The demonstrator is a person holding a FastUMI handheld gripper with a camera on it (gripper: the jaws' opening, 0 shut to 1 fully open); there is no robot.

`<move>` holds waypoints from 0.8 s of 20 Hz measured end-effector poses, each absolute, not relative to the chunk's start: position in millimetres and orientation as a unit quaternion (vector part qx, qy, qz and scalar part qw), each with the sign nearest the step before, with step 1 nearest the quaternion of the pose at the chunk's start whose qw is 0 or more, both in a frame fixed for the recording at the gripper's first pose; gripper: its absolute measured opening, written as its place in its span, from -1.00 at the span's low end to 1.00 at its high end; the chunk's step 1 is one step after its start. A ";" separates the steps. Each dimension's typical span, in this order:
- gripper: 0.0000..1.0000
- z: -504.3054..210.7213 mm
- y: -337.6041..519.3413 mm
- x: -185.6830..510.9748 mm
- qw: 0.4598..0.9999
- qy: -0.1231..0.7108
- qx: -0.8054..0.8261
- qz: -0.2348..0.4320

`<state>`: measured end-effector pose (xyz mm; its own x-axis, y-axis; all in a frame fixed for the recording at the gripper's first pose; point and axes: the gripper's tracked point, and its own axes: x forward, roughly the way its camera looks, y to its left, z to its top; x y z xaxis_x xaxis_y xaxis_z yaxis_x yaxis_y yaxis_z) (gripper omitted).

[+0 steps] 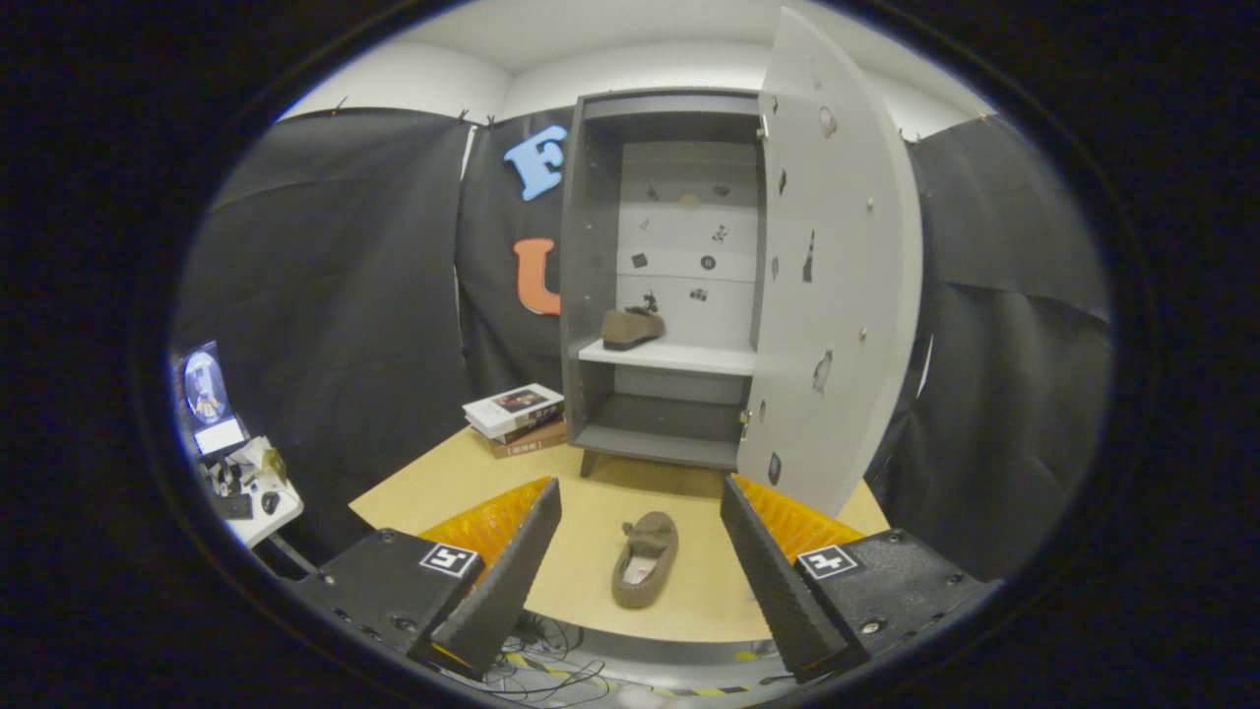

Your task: Open the shoe cabinet door, grab the shoes and put them into the shoe cabinet, then close the shoe cabinet door.

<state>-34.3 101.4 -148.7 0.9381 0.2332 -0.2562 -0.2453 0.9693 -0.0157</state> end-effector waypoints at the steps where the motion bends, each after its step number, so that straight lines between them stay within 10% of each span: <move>1: 1.00 -160.4 105.7 -25.4 0.982 0.137 -0.022 0.126; 16: 1.00 -362.0 155.4 103.0 0.946 0.295 -0.034 0.132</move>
<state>103.0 155.4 -362.0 0.7914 0.2297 -0.5664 -0.2699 0.9628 0.0132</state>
